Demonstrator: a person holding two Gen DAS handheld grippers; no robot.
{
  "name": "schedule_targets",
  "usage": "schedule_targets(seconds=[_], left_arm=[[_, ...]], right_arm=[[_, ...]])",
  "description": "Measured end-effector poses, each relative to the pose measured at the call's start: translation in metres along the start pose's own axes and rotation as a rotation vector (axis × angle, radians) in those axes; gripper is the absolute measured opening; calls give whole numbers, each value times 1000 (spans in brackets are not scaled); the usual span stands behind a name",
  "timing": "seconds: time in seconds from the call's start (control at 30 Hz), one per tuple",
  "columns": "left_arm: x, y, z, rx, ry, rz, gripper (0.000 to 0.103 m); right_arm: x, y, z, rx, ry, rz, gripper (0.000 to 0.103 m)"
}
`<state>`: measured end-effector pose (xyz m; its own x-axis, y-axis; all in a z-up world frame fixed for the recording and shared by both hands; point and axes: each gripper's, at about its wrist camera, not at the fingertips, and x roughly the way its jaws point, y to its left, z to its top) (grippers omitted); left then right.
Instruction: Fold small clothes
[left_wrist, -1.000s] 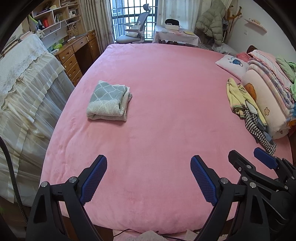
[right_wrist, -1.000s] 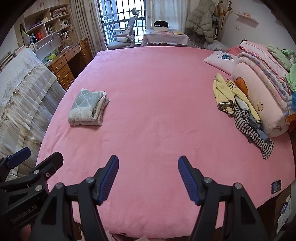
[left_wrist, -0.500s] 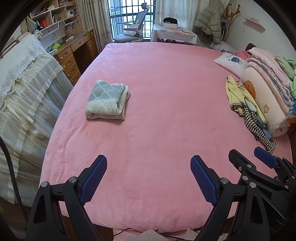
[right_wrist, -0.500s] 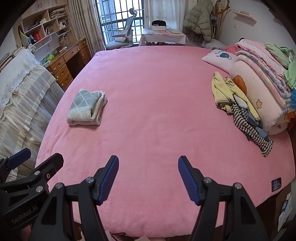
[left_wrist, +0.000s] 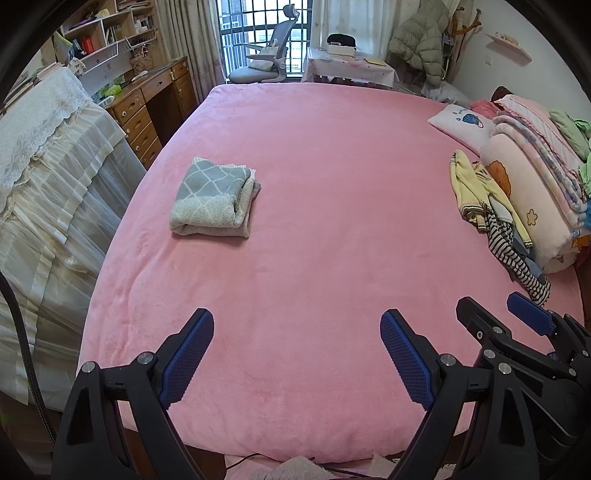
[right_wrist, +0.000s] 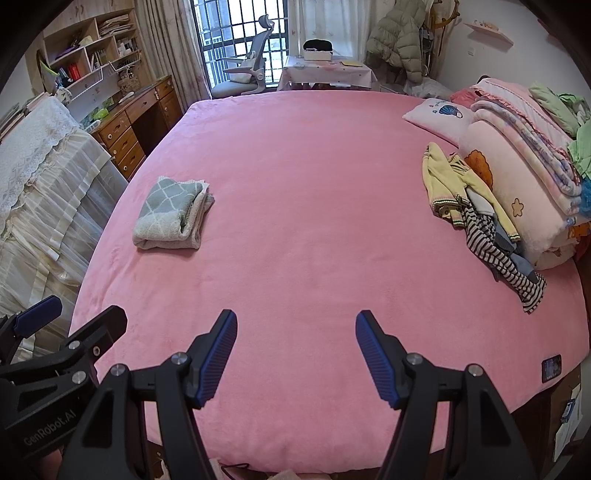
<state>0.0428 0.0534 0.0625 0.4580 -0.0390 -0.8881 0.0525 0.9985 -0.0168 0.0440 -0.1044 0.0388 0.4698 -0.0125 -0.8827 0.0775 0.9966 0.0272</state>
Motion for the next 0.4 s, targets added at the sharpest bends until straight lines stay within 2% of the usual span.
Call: schedule_targets(seconds=[0.4], left_arm=[[2,-3,-3,-7,10,6,91]], right_arm=[[2,0,-1,-1,1,1,67]])
